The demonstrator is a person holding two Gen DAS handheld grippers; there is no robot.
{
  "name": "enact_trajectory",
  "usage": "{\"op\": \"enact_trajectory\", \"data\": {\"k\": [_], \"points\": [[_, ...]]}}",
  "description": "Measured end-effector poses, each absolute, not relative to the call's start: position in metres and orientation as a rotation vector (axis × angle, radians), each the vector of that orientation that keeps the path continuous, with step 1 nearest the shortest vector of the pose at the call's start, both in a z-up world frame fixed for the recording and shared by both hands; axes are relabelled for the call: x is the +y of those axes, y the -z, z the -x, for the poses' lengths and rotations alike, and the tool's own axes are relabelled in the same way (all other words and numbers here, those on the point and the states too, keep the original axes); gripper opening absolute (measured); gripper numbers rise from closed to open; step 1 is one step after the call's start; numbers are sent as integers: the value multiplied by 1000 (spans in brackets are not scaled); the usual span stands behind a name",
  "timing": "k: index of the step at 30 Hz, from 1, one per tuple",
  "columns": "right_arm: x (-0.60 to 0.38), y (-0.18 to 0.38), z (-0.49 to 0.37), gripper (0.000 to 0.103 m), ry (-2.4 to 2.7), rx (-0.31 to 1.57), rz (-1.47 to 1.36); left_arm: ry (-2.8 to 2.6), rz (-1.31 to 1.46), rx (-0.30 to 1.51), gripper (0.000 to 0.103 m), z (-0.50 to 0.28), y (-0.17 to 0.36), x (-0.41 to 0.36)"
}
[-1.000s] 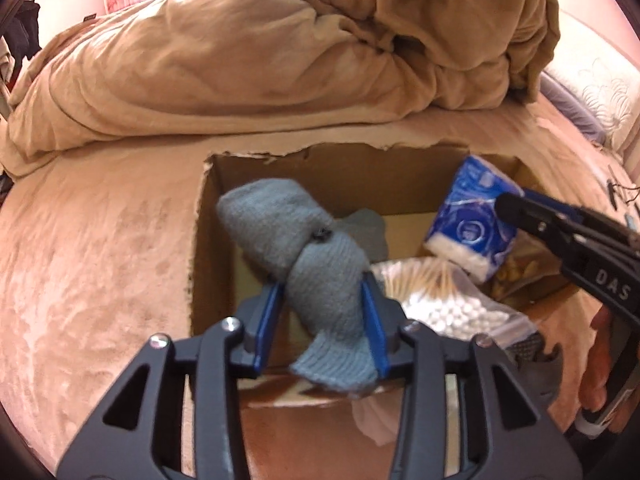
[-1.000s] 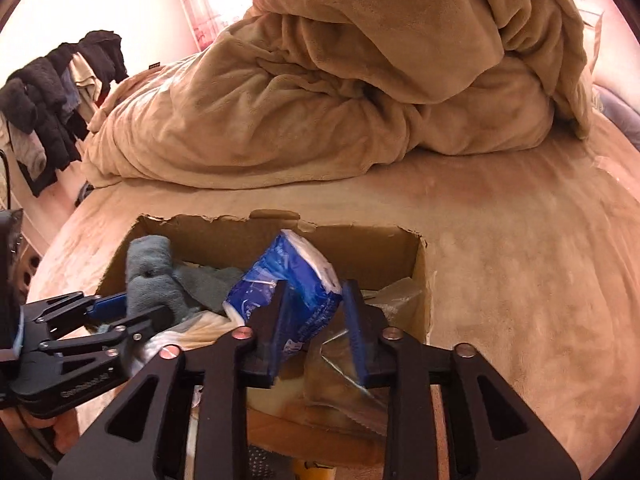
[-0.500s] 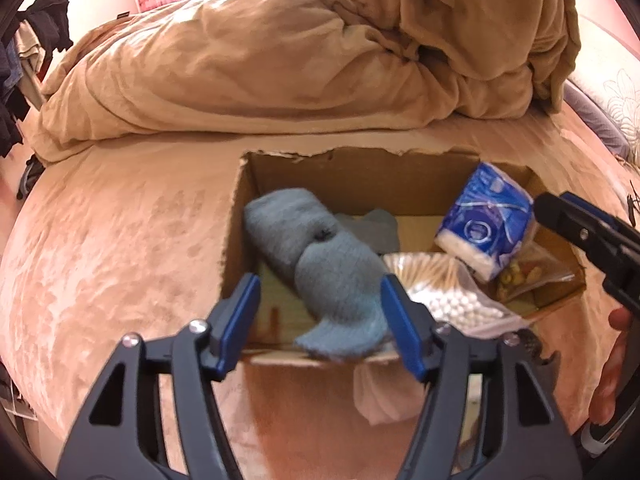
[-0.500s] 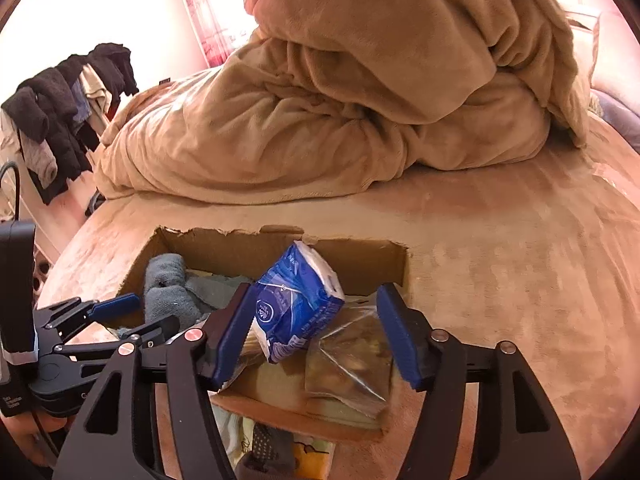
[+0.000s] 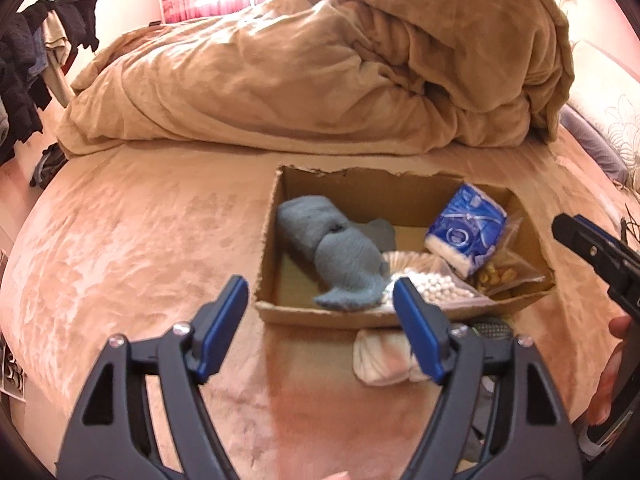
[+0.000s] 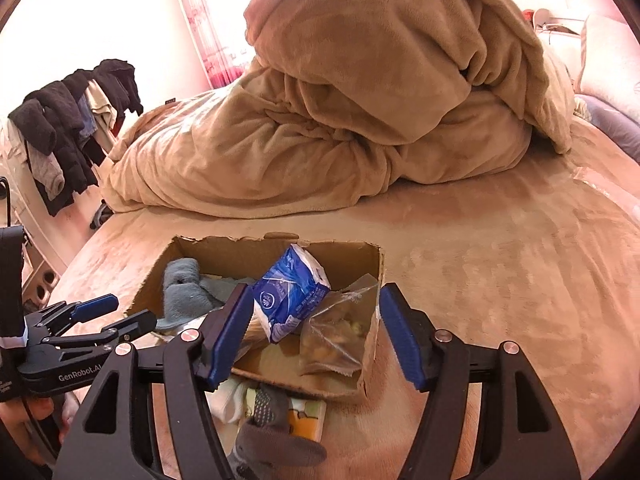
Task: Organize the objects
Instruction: 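Place the grey sock in the box with left tool while right tool places the blue tissue pack, then move both open tools toward the remaining socks beside the box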
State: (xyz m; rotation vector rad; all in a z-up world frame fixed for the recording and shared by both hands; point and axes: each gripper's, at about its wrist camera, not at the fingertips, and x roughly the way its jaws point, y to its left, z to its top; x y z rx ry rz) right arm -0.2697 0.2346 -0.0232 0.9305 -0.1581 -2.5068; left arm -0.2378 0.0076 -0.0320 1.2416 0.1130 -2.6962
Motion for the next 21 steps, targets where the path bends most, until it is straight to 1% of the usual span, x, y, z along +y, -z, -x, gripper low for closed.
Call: {"op": "enact_trajectory", "data": {"k": [6,13,21], "points": [[244,14,253,69,2517,-162,-902,2726,-1179,145,81,216,20,11],[257,-1,228,69,2528,-159,-866,2759,-1125,123,81,188,5,18],[259,-16,190,70,2527,-134,-817,2790,-1116,130,82,154,0,23]]}}
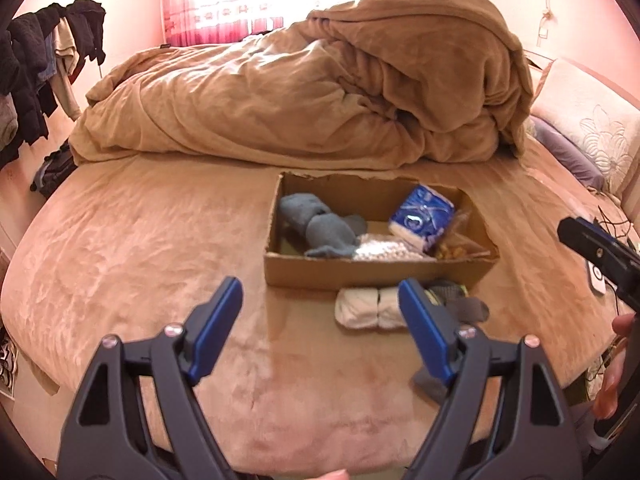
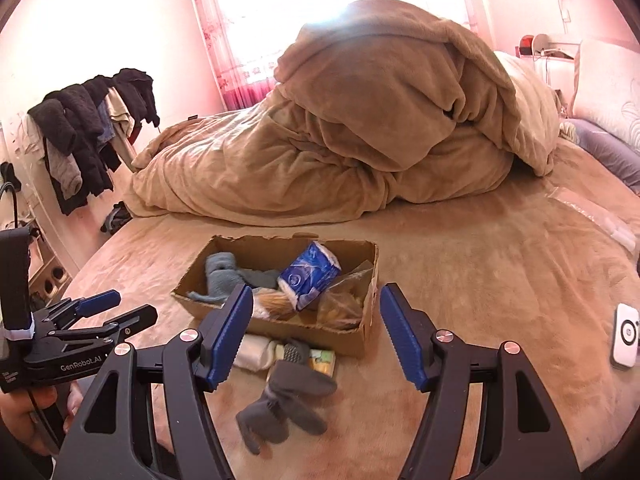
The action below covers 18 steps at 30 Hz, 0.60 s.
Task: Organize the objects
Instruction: 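Move both open tools toward the remaining socks beside the box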
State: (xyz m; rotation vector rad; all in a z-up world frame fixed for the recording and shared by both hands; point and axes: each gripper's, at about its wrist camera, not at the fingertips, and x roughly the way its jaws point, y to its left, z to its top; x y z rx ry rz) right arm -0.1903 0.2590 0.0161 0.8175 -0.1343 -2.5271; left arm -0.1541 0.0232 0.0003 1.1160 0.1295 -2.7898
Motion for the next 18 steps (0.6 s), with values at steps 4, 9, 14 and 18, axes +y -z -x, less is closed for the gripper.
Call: {"op": "enact_trajectory", "data": {"k": [4,9,14,18], "points": [[262,-16,175,70,2524,-155,-828,2812,-1098,122,88,140,-3,26],[265,-16,160,70,2545,-154,-839,2833,-1093,123,93,126,1,29],[266,-15,147,70,2566,-135,-848,2839,-1151,171,93,120,16,29],[260,-8,143,70,2570,-112,-873,2845,-1205,218,93,119,31,29]]}}
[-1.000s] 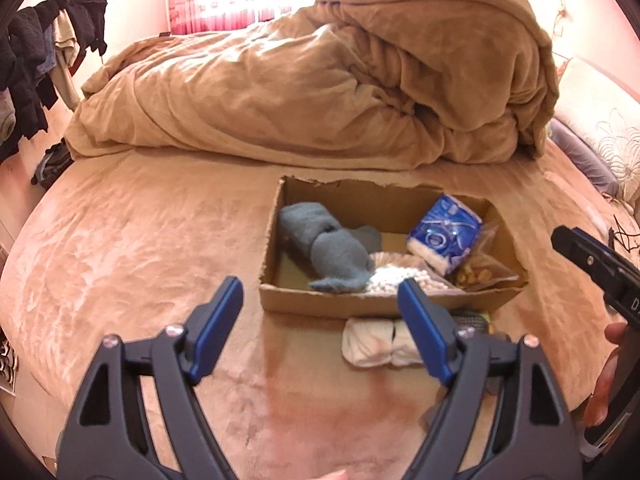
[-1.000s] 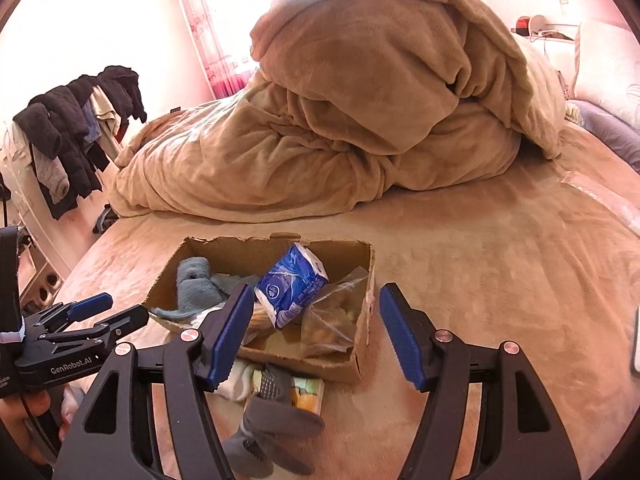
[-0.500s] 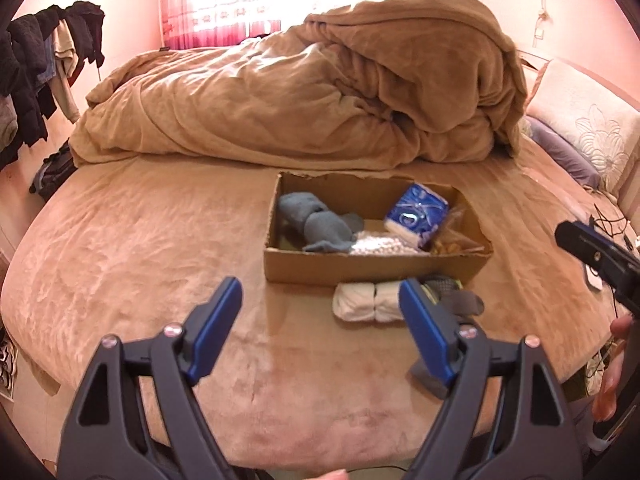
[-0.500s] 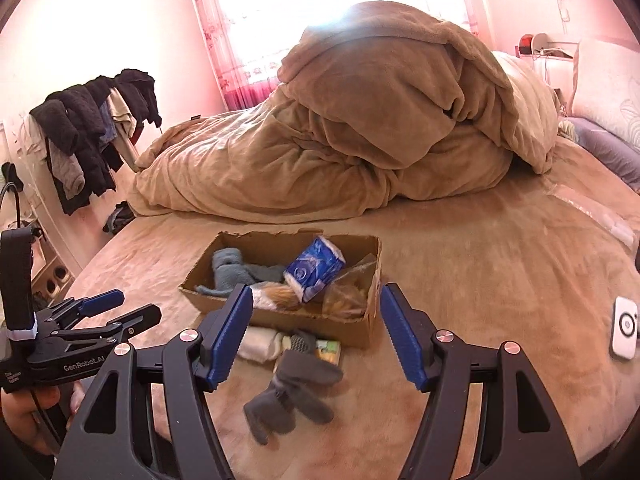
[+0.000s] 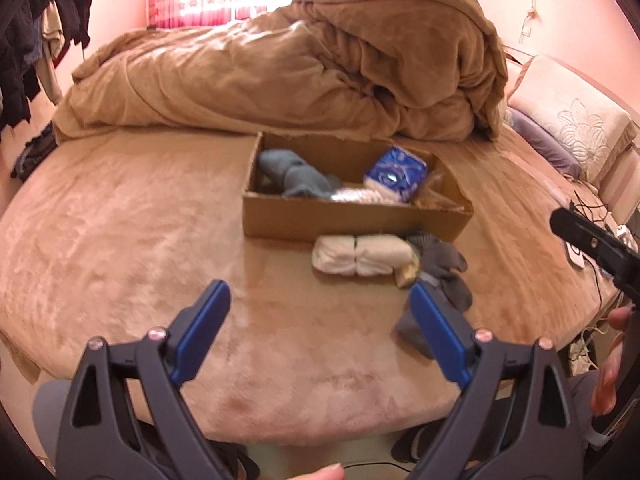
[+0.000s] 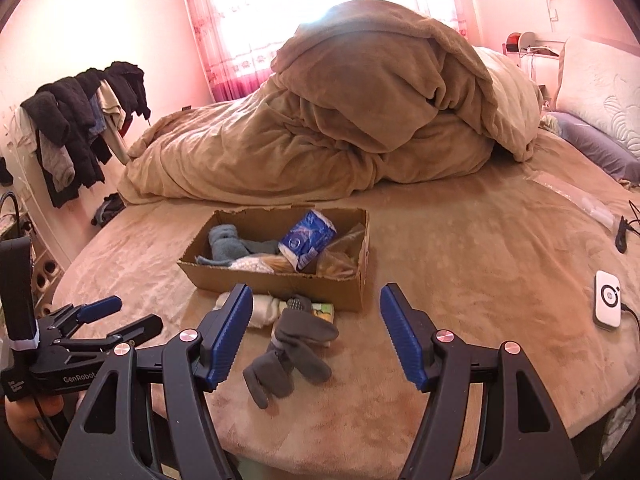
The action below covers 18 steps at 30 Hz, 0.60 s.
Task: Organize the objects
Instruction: 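Move both open tools toward the remaining socks beside the box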
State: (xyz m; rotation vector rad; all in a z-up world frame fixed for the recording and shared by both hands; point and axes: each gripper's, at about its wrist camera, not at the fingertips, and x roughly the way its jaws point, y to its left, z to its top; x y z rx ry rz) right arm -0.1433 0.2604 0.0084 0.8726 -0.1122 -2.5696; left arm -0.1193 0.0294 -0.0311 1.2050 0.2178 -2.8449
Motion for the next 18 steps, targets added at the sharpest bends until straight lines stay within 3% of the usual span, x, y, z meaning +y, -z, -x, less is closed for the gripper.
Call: {"op": "enact_trajectory", "data": {"k": [18], "points": [[253,41,171,70,2542,-89,-999,2817,-1356,239,93,141,86,40]]}}
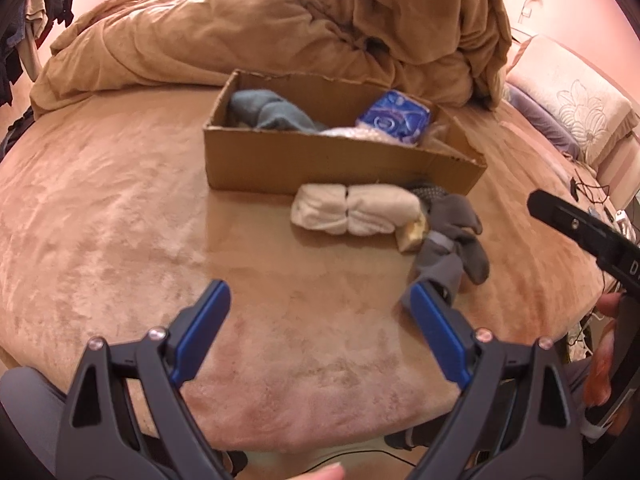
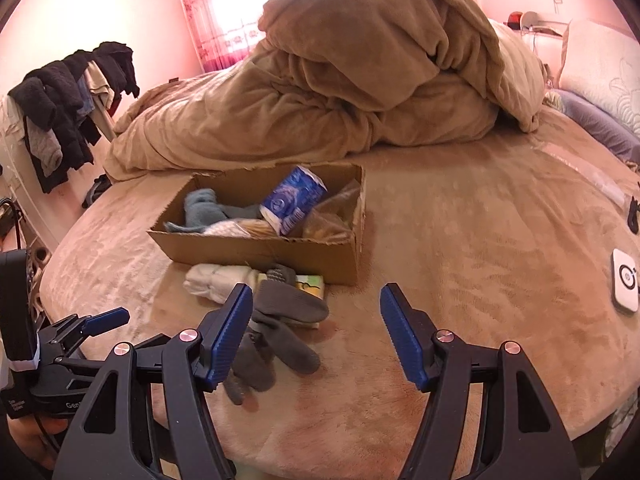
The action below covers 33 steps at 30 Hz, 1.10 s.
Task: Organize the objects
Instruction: 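Move both open tools toward the remaining socks beside the box, then grasp the rolled white socks with left tool while right tool grasps the grey gloves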
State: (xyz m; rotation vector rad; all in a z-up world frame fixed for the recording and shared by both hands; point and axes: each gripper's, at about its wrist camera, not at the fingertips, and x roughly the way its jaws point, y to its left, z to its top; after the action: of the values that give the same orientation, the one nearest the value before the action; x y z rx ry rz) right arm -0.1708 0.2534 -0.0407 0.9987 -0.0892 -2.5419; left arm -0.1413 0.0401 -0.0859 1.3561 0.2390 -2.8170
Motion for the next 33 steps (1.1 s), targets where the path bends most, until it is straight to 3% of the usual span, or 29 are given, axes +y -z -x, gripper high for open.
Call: {"op": "enact_trajectory", "data": {"k": [16,22,23,24,26,27,33], "points": [[243,82,199,70,2437,-157,-1133,2883,-1352,280,93,178,99,41],[216,88,201,69,2369,-92,-1159,2905,-1351,349,92,194,97,26],[213,90,201,66,2366,-75,-1171,2909,-1359,362,92,196,98,26],[210,93,202,54,2363,-63,-1187,2915,-1367,367,93,199,98,28],[210,95,201,45,2352,-79,-1194,2921,-1389,345,93,207,99,35],[211,94,201,32,2341,-86,-1188,2916,-1401,323,93,211,101,38],[220,86,197,23,2331,-91,-1180,2887,-1486,331,93,234,117,48]]}}
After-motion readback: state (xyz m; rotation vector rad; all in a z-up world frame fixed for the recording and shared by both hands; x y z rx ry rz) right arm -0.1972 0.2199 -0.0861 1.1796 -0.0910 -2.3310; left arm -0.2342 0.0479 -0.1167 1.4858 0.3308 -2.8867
